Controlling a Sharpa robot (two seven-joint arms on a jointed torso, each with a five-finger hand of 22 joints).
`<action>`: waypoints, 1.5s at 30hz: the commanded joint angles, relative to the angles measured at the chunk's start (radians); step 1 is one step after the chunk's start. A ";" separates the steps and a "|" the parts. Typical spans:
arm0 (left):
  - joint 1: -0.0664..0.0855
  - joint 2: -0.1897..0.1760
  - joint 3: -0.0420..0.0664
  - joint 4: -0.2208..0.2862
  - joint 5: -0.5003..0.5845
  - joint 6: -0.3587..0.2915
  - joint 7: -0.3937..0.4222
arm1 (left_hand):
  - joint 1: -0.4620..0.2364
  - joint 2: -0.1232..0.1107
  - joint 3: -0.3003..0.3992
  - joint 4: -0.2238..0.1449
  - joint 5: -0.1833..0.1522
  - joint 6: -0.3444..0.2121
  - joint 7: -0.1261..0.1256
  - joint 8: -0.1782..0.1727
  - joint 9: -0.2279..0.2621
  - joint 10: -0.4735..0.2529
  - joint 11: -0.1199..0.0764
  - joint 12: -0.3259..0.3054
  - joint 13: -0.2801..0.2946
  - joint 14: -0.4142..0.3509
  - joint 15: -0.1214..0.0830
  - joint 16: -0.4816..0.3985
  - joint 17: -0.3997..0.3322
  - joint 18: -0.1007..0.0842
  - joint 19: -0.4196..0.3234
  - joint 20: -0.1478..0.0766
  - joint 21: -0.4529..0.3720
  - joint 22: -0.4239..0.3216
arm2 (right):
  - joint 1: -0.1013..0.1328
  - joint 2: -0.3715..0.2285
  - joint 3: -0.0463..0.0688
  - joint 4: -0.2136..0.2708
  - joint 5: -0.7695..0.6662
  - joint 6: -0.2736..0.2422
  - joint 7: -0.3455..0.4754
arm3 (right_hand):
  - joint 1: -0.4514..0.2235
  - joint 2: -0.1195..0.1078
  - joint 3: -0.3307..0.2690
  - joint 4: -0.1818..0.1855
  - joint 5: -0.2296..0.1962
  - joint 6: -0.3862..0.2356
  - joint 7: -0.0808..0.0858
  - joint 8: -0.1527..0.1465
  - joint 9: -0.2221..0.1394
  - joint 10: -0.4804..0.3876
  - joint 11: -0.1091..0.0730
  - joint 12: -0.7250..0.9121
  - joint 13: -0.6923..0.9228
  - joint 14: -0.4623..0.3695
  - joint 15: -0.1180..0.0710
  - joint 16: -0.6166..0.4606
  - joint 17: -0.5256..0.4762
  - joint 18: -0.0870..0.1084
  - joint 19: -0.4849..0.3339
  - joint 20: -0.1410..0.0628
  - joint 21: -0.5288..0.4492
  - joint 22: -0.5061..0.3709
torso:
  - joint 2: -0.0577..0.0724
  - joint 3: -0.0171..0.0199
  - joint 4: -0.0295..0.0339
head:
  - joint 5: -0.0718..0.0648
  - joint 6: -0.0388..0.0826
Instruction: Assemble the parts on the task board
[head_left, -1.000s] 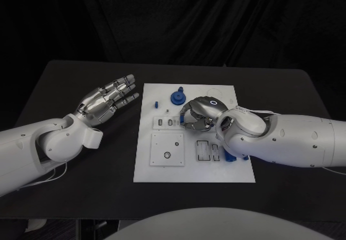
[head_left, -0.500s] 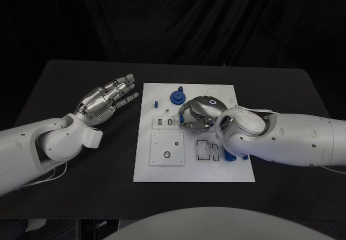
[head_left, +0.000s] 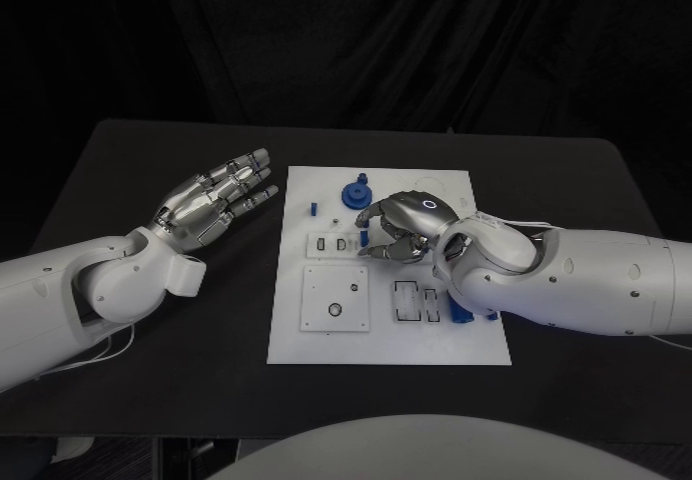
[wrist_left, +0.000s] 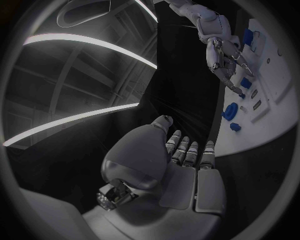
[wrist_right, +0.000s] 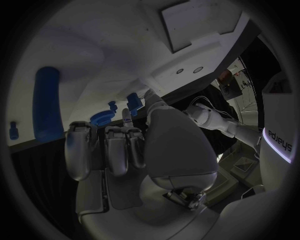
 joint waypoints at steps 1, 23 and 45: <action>-0.002 -0.002 0.001 0.004 0.003 0.005 0.018 | -0.010 0.000 0.006 0.000 -0.005 -0.002 0.003 0.002 0.000 0.001 0.004 0.003 0.001 -0.001 0.005 0.002 0.001 0.011 0.000 0.009 0.004 0.002 | -0.002 -0.007 0.002 0.010 -0.006 -0.102 0.070 | -0.002 -0.005 0.001 0.008 -0.006 -0.005 -0.002 0.004 -0.002 0.104 -0.009 0.003 0.263 0.106 -0.004 0.003 0.263 0.000 0.059 -0.002 0.004 0.232 | 0.000 -0.0001 0.0001 | 0.001 0.002; 0.062 -0.018 0.001 0.085 -0.123 -0.248 0.048 | -0.008 -0.069 0.068 0.024 0.017 0.109 0.027 0.036 0.011 0.220 0.128 0.348 0.057 0.404 0.102 0.297 0.144 0.001 0.312 0.089 0.190 0.094 | 0.182 -0.149 0.003 0.039 0.168 -0.353 0.420 | -0.013 0.042 0.022 0.034 0.018 0.059 -0.018 0.059 -0.006 0.104 -0.021 0.003 0.263 0.105 -0.012 0.001 0.261 0.001 0.055 -0.009 -0.001 0.230 | -0.020 0.0058 -0.0004 | 0.028 0.081; 0.107 0.174 0.001 -0.089 -0.841 -0.502 -0.264 | -0.030 -0.228 0.266 0.147 -0.257 0.467 0.102 0.241 0.107 1.331 0.020 1.330 1.368 1.332 -0.016 1.542 1.329 0.001 0.828 -0.033 1.050 0.615 | 0.153 -0.180 -0.001 -0.083 0.186 -0.305 0.441 | 0.069 0.082 0.083 0.023 0.399 0.149 -0.022 0.141 0.004 0.104 -0.028 0.003 0.263 0.106 -0.020 0.003 0.263 -0.001 0.060 -0.020 0.009 0.233 | -0.115 0.0427 -0.0245 | 0.063 0.071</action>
